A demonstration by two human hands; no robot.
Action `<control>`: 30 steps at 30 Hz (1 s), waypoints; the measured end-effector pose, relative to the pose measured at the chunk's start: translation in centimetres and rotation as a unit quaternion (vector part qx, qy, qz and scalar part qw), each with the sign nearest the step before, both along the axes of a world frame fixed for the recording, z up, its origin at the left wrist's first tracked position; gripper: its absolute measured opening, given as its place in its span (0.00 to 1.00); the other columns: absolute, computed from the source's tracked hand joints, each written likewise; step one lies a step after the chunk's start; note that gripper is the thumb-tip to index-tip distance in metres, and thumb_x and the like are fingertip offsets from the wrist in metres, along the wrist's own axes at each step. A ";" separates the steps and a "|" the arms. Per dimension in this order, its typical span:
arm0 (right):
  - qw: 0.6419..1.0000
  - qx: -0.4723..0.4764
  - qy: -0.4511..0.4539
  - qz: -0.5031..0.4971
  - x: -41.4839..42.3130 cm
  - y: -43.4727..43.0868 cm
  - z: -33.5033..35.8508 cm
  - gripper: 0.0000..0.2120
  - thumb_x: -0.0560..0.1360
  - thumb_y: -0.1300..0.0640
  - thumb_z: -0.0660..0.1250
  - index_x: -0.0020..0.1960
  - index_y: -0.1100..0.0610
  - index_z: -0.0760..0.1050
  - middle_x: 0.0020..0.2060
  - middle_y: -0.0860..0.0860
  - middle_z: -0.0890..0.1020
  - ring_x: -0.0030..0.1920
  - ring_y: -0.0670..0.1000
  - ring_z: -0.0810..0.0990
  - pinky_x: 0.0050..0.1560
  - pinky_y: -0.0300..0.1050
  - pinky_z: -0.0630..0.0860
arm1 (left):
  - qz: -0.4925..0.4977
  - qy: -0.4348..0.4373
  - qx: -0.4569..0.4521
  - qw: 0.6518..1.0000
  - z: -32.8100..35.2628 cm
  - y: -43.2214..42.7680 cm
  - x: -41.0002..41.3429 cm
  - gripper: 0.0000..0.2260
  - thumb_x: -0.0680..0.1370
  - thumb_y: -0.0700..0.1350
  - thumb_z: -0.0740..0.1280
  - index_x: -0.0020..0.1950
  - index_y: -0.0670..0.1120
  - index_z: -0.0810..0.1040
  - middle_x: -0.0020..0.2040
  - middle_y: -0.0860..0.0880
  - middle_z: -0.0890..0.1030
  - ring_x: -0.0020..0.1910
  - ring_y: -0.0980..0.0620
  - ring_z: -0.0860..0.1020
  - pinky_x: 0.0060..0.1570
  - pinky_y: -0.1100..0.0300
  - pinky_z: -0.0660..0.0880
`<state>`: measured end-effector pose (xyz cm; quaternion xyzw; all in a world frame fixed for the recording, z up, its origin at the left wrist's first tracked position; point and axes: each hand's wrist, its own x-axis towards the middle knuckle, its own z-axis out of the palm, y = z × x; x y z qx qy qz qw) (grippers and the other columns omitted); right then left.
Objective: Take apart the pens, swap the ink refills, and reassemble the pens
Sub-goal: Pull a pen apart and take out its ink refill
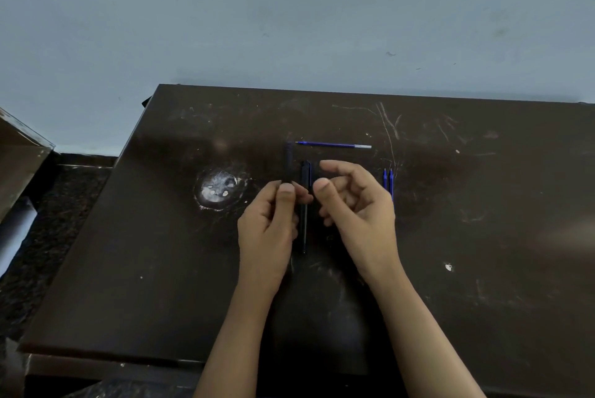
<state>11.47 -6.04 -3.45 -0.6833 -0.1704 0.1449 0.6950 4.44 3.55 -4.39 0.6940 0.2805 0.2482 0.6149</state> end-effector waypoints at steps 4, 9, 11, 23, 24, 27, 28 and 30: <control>0.999 0.028 0.037 -0.015 0.4 -0.3 0.3 0.16 0.72 0.50 0.69 0.56 0.58 0.80 0.33 0.49 0.81 0.29 0.45 0.76 0.30 0.40 0.74 | -0.056 0.035 0.101 0.993 0.6 -0.8 -0.3 0.13 0.81 0.47 0.58 0.40 0.50 0.78 0.29 0.54 0.75 0.28 0.59 0.72 0.30 0.69 0.67; 0.999 0.022 0.029 -0.011 0.5 -0.3 0.1 0.10 0.74 0.53 0.68 0.49 0.59 0.80 0.29 0.44 0.79 0.28 0.42 0.74 0.30 0.36 0.72 | -0.111 0.049 0.147 0.982 0.7 -1.0 -0.3 0.13 0.80 0.52 0.58 0.38 0.52 0.75 0.29 0.54 0.73 0.29 0.56 0.72 0.29 0.64 0.67; 1.000 0.010 0.015 -0.002 0.5 -0.3 -0.1 0.08 0.76 0.54 0.67 0.46 0.59 0.80 0.29 0.44 0.79 0.29 0.41 0.74 0.31 0.36 0.73 | -0.112 0.062 0.158 0.979 0.4 -0.8 -0.4 0.12 0.80 0.52 0.58 0.40 0.52 0.76 0.29 0.52 0.73 0.29 0.51 0.73 0.30 0.57 0.69; 0.999 0.030 -0.003 -0.016 0.7 -0.1 -0.6 0.10 0.81 0.58 0.60 0.51 0.60 0.79 0.34 0.52 0.76 0.33 0.45 0.73 0.34 0.37 0.73 | -0.101 0.084 0.219 0.967 0.3 -0.9 -0.5 0.14 0.79 0.60 0.55 0.41 0.57 0.74 0.30 0.52 0.75 0.29 0.51 0.75 0.29 0.60 0.70; 0.999 0.032 -0.007 -0.026 0.7 -0.1 -0.6 0.10 0.81 0.59 0.59 0.52 0.60 0.78 0.35 0.52 0.77 0.34 0.45 0.74 0.36 0.39 0.74 | -0.096 0.083 0.224 0.966 0.3 -0.9 -0.4 0.15 0.80 0.60 0.54 0.39 0.57 0.73 0.29 0.52 0.74 0.29 0.51 0.74 0.28 0.61 0.69; 0.995 0.063 -0.006 -0.071 0.8 -0.1 -0.6 0.10 0.82 0.62 0.57 0.55 0.60 0.77 0.38 0.54 0.77 0.35 0.47 0.73 0.38 0.41 0.73 | -0.072 0.080 0.225 0.968 0.1 -0.8 -0.5 0.16 0.80 0.57 0.54 0.37 0.53 0.72 0.26 0.53 0.71 0.27 0.51 0.72 0.28 0.58 0.69; 0.992 0.076 -0.001 -0.098 0.8 -0.2 -0.5 0.10 0.82 0.62 0.57 0.55 0.59 0.76 0.38 0.53 0.77 0.35 0.47 0.73 0.38 0.40 0.73 | -0.060 0.080 0.220 0.970 0.0 -0.8 -0.5 0.16 0.81 0.56 0.55 0.36 0.52 0.72 0.25 0.52 0.69 0.26 0.51 0.71 0.28 0.57 0.69; 0.986 0.049 -0.019 -0.157 1.0 -0.5 -0.3 0.08 0.81 0.63 0.59 0.56 0.55 0.75 0.36 0.52 0.77 0.33 0.45 0.73 0.36 0.38 0.72 | -0.027 0.078 0.199 0.977 0.1 -0.7 -0.5 0.15 0.81 0.51 0.57 0.35 0.51 0.73 0.25 0.51 0.68 0.25 0.52 0.69 0.28 0.57 0.68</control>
